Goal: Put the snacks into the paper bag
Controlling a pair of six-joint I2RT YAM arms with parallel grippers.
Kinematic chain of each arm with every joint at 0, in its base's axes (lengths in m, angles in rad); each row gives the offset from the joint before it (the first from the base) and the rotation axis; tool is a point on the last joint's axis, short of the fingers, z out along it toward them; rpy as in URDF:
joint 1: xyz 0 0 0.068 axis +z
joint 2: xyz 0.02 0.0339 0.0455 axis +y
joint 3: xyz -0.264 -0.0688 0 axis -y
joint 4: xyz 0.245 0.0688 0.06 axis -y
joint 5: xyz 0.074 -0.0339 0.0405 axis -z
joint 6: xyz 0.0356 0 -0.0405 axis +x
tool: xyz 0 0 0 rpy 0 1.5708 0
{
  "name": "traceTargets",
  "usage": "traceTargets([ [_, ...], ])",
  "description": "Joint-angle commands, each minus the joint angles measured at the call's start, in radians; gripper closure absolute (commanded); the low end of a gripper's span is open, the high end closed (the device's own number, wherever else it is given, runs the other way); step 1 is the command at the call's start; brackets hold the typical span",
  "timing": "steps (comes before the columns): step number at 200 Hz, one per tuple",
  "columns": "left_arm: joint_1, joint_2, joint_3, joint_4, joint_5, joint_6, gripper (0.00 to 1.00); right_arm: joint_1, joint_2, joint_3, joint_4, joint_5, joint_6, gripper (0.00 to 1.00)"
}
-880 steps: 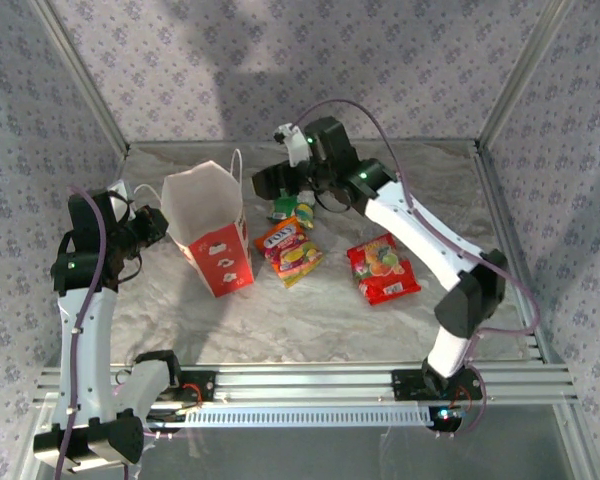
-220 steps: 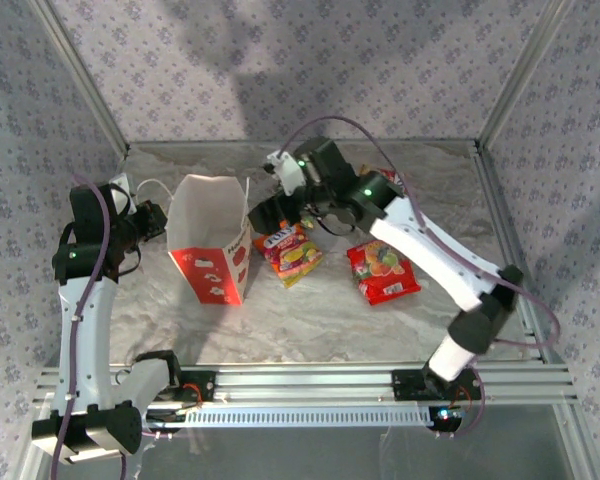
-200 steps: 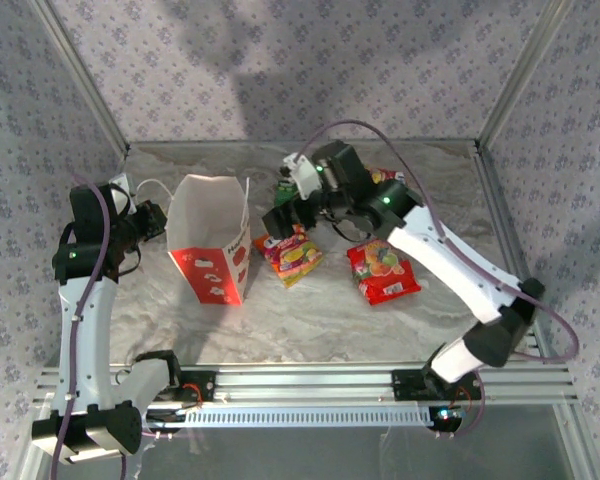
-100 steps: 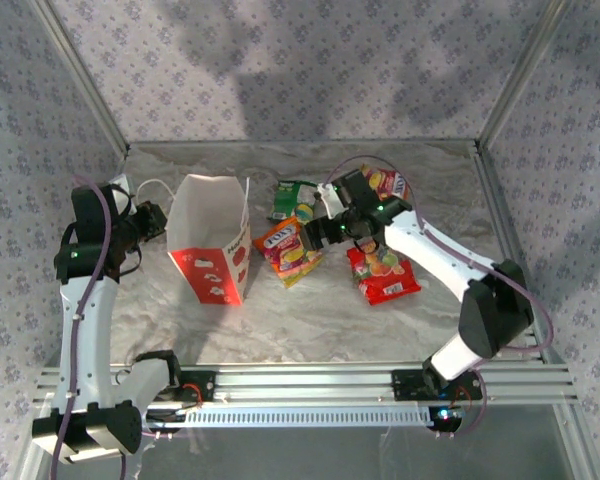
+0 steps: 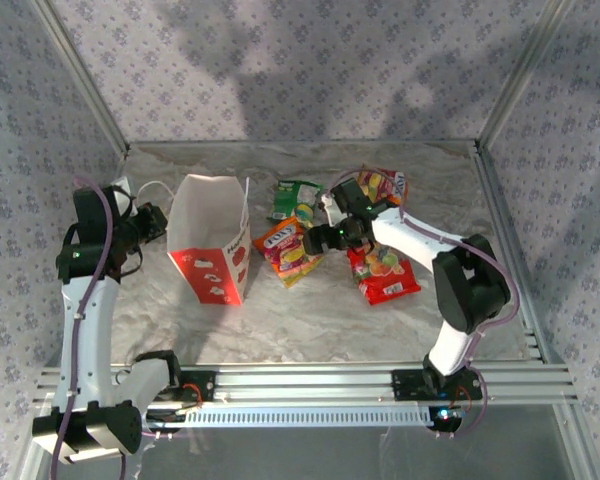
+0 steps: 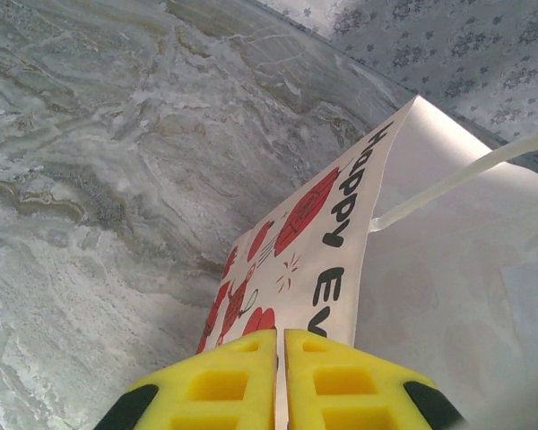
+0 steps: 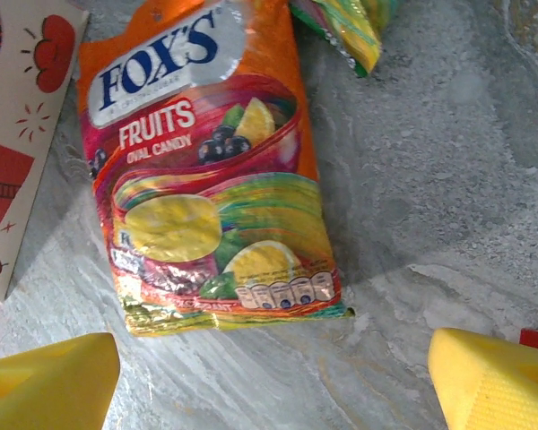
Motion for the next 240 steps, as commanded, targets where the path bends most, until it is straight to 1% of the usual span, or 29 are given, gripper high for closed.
traceTargets([
  [1, 0.006, -0.014, -0.012, 0.003, 0.009, -0.008, 0.9, -0.016, 0.026, -0.005, 0.012, -0.026, 0.029, 0.09],
  [42, 0.006, -0.026, -0.014, 0.001, 0.005, -0.011, 0.9, -0.018, 0.078, -0.003, 0.035, -0.068, 0.046, 0.09],
  [82, 0.005, -0.03, -0.016, -0.006, 0.003, -0.011, 0.9, -0.017, 0.117, 0.011, 0.046, -0.074, 0.062, 0.09],
  [204, 0.006, -0.033, -0.013, -0.01, 0.009, -0.01, 0.9, 0.047, 0.248, 0.109, 0.028, -0.101, 0.059, 0.08],
  [240, 0.005, -0.037, -0.011, -0.016, 0.008, -0.008, 0.9, 0.066, 0.271, 0.14, 0.039, -0.142, 0.083, 0.09],
])
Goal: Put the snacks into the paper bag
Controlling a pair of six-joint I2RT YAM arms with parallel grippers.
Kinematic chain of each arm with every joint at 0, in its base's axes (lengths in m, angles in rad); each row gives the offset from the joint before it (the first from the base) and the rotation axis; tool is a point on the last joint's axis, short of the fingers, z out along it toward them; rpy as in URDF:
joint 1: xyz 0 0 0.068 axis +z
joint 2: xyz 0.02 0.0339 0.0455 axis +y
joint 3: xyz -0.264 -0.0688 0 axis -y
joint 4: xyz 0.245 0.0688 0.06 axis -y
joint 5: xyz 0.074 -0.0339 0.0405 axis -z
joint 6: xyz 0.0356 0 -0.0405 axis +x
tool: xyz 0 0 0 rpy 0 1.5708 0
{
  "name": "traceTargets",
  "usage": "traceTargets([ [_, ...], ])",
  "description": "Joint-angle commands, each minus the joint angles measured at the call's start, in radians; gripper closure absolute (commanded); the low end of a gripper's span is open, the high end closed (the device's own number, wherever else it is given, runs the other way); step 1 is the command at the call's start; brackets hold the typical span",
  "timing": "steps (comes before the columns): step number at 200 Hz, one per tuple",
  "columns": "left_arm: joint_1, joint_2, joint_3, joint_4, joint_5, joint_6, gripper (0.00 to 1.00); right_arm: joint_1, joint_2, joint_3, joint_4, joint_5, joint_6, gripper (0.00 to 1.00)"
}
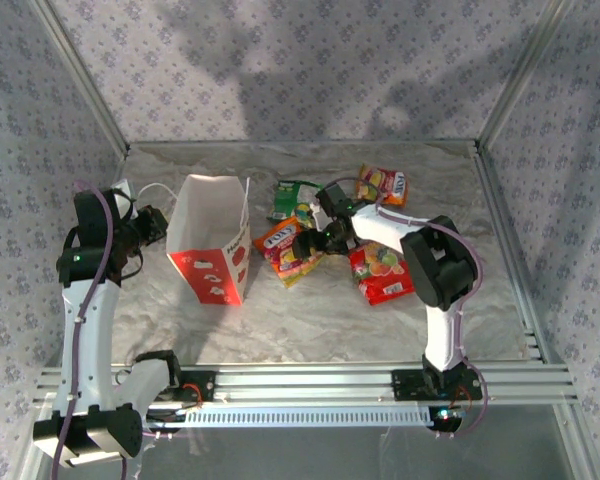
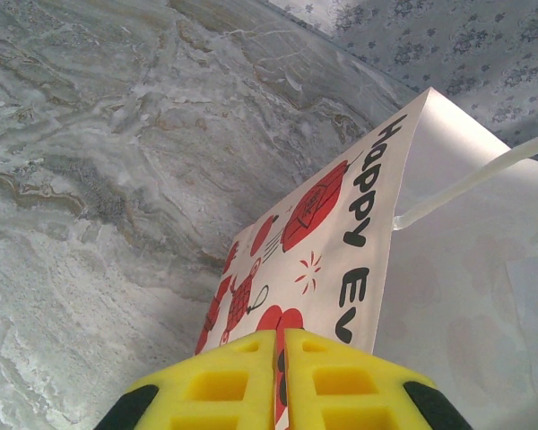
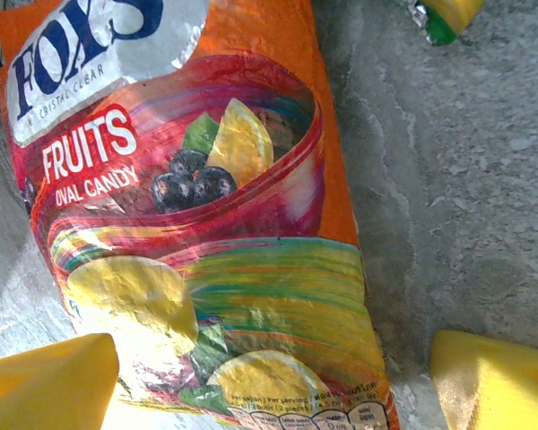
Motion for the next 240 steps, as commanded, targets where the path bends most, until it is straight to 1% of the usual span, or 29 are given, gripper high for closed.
traceTargets([
  [1, 0.005, -0.017, 0.005, -0.016, 0.008, -0.003, 0.9, 0.034, 0.048, 0.038, 0.015, -0.065, 0.024, 0.09],
  [34, 0.006, -0.021, 0.007, -0.017, 0.009, -0.001, 0.9, 0.062, 0.056, 0.07, -0.001, -0.05, 0.027, 0.1],
  [72, 0.006, -0.022, 0.01, -0.019, 0.009, -0.002, 0.9, 0.079, 0.105, 0.116, -0.064, 0.005, 0.027, 0.16],
  [112, 0.006, -0.027, 0.013, -0.028, 0.008, 0.002, 0.9, 0.089, 0.112, 0.131, -0.081, 0.057, 0.028, 0.28],
  [142, 0.005, -0.026, 0.011, -0.027, 0.006, 0.0, 0.9, 0.089, 0.1, 0.133, -0.088, 0.076, 0.026, 0.47],
  [181, 0.005, -0.026, 0.005, -0.025, 0.008, -0.001, 0.9, 0.088, 0.085, 0.137, -0.108, 0.099, 0.02, 0.65],
  [240, 0.006, -0.028, 0.005, -0.025, 0.01, -0.002, 0.9, 0.081, 0.01, 0.109, -0.124, 0.143, 0.031, 0.78],
])
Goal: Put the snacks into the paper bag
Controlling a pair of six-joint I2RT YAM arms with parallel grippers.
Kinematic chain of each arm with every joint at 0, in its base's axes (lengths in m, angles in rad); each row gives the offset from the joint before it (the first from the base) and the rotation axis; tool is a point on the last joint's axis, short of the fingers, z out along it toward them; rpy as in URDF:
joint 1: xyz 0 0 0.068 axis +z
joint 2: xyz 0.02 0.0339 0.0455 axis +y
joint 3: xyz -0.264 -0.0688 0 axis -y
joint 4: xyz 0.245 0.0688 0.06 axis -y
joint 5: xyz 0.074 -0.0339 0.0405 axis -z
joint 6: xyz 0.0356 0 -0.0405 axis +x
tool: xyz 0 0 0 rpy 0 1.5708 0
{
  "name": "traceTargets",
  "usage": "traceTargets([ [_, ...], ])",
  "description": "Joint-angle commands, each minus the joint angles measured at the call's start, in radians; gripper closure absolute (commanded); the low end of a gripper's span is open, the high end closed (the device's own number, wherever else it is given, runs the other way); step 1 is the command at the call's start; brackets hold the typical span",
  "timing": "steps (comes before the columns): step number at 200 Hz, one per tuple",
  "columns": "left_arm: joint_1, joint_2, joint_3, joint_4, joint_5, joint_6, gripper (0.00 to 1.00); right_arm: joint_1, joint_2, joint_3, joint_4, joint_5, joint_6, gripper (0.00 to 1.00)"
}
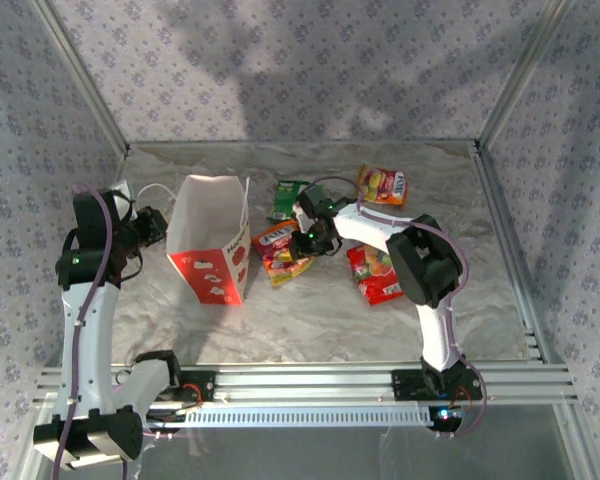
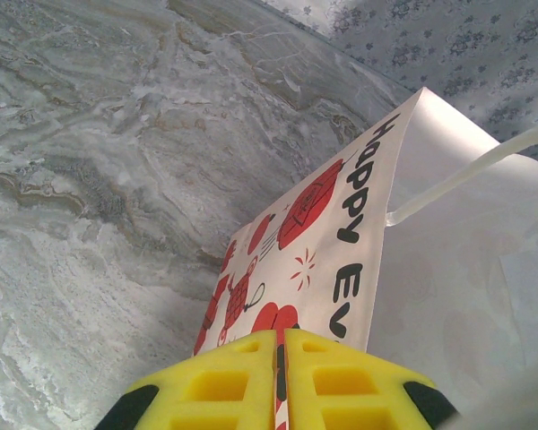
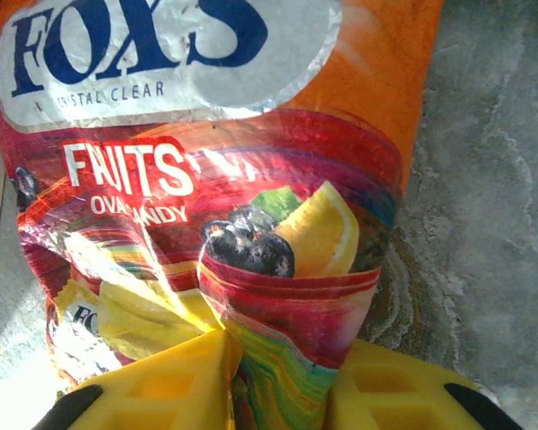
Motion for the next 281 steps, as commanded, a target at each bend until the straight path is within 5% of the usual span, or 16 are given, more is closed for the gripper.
traceTargets([
  [1, 0.006, -0.015, 0.005, -0.016, 0.01, -0.002, 0.9, -0.002, -0.061, -0.015, -0.052, 0.064, 0.01, 0.79],
  [81, 0.006, -0.021, 0.002, -0.017, 0.011, -0.005, 0.9, 0.001, -0.199, -0.018, -0.119, 0.102, 0.009, 0.84],
  [162, 0.007, -0.029, 0.008, -0.011, 0.011, -0.005, 0.9, -0.007, -0.436, -0.024, -0.2, 0.275, 0.009, 0.85],
  [281, 0.005, -0.049, 0.013, -0.008, 0.022, -0.001, 0.9, 0.06, -0.63, 0.235, -0.269, 0.449, -0.117, 0.86],
])
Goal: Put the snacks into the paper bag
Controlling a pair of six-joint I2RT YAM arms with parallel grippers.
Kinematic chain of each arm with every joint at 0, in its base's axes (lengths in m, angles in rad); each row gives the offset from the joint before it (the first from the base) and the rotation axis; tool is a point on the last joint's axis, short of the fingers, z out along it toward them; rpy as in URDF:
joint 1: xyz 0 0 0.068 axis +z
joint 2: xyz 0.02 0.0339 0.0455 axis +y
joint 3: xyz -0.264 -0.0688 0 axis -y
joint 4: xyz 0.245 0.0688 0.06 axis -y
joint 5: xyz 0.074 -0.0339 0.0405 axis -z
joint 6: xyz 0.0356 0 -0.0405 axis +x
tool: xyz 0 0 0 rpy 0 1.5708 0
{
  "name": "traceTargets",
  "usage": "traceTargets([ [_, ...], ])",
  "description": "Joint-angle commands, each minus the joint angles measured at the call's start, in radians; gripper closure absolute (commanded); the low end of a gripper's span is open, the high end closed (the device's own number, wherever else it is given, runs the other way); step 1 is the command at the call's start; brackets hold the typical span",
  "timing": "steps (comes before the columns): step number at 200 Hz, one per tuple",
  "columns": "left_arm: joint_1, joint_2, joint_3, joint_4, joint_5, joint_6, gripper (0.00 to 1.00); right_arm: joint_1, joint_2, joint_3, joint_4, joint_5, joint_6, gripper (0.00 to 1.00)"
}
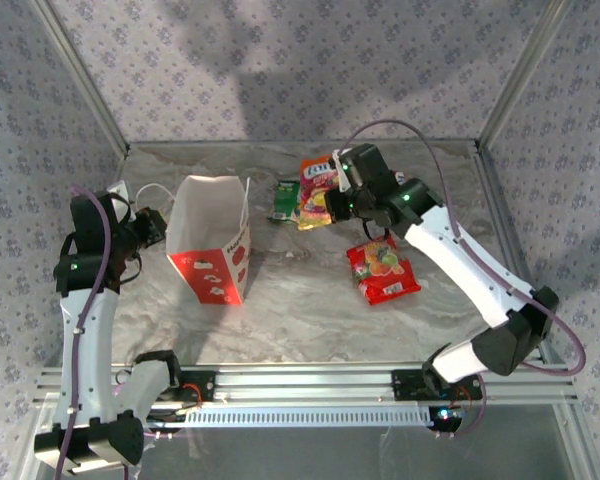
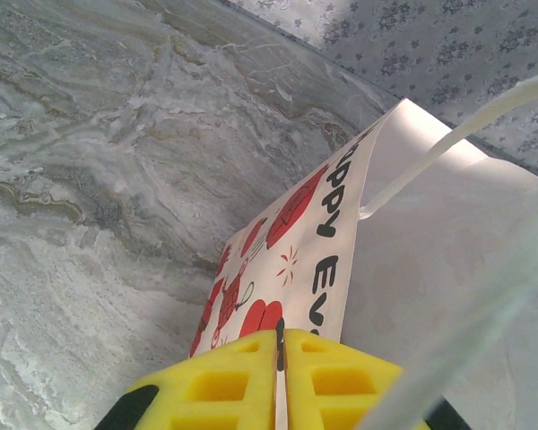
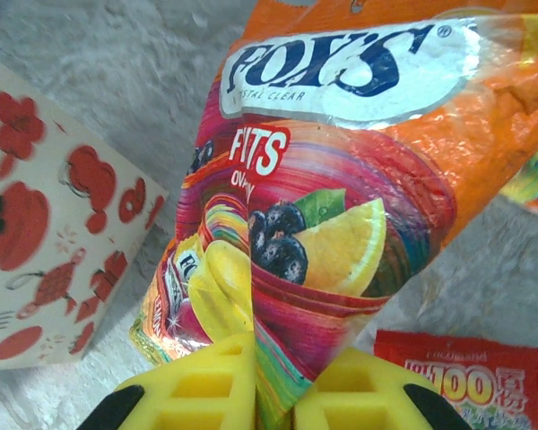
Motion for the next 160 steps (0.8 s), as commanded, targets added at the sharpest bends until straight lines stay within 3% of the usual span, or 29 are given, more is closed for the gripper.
traceTargets([
  [1, 0.006, -0.017, 0.012, -0.01, 0.017, -0.001, 0.9, 0.038, -0.047, 0.096, 0.003, 0.068, -0.062, 0.86],
  [74, 0.006, -0.008, 0.016, -0.004, 0.028, -0.006, 0.9, 0.115, -0.119, 0.172, 0.217, -0.026, -0.202, 0.87],
  [160, 0.006, -0.008, 0.016, -0.003, 0.03, -0.005, 0.9, 0.169, -0.008, 0.311, 0.359, -0.131, -0.236, 0.88],
])
